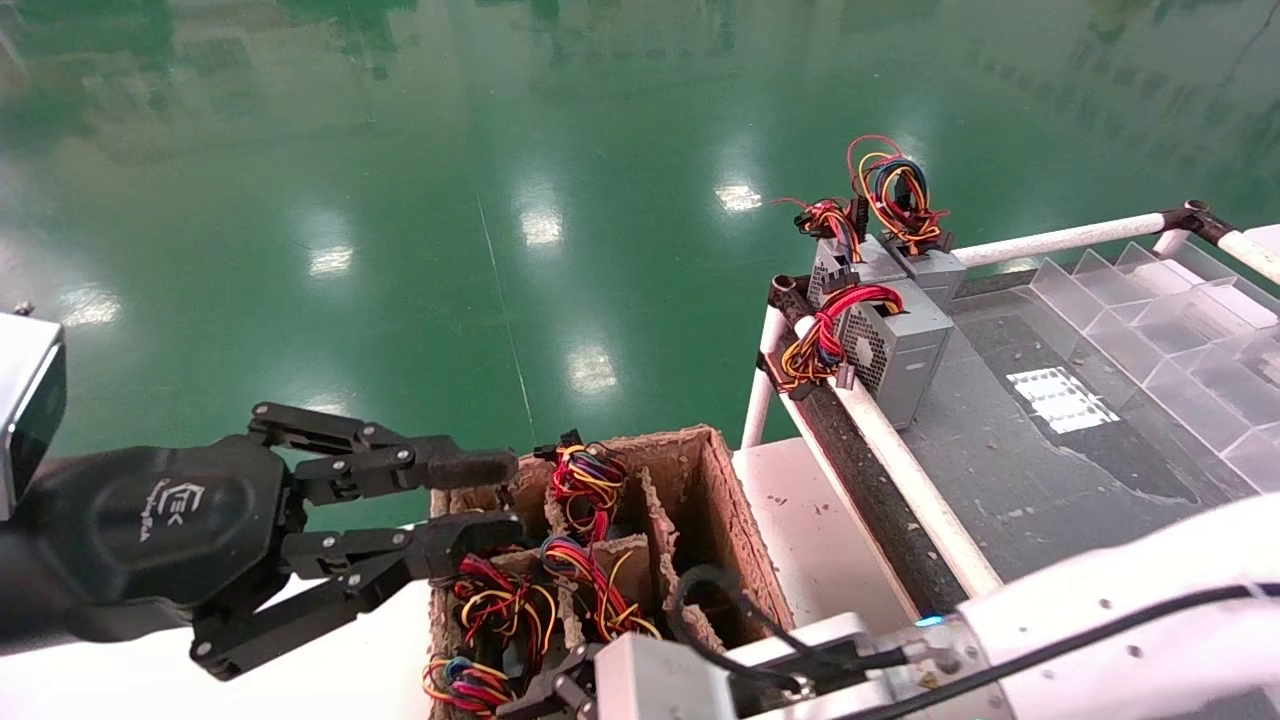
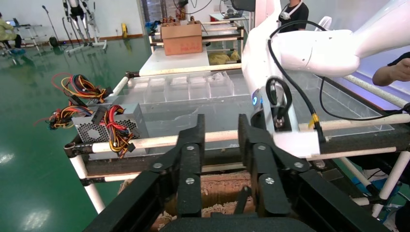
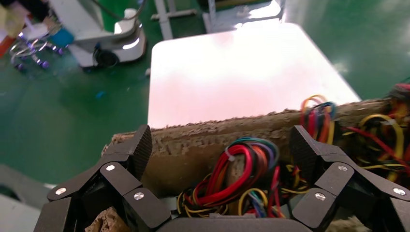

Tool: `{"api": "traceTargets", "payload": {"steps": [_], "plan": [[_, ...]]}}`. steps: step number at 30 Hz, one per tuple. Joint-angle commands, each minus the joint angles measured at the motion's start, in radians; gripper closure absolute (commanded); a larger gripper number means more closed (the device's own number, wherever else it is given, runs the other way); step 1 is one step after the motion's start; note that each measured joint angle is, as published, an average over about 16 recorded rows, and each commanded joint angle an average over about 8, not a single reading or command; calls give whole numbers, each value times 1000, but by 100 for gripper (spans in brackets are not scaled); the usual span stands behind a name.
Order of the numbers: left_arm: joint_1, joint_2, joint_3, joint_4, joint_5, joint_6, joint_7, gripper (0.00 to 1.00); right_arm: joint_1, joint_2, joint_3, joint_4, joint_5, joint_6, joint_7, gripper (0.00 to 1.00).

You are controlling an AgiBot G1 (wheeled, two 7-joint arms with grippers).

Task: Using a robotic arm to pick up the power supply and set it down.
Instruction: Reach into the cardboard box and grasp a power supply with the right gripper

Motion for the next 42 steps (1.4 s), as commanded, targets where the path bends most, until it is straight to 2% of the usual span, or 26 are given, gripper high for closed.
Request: {"api": "traceTargets", "payload": {"steps": [1,6,7,14,15,27,42], "plan": [[0,0,0,0,0,0,0,0,16,-19,-16,-13,-20,-8,5,0],[0,0,0,0,0,0,0,0,41,-48,-37,-36,-54,-14,3,0],[0,0,0,0,0,0,0,0,46,-53,-41,-38,-60,-15,2,7],[0,0,0,0,0,0,0,0,75,-82,-63,-37,-109,-12,-7,94],[0,0,0,0,0,0,0,0,77,-85,-66,-36,-115,-11,-8,100],[0,0,0,0,0,0,0,0,79,-105,-84,-33,-144,-6,-11,100],[0,0,0,0,0,0,0,0,46,-65,-61,-29,-102,-12,-34,100]]}}
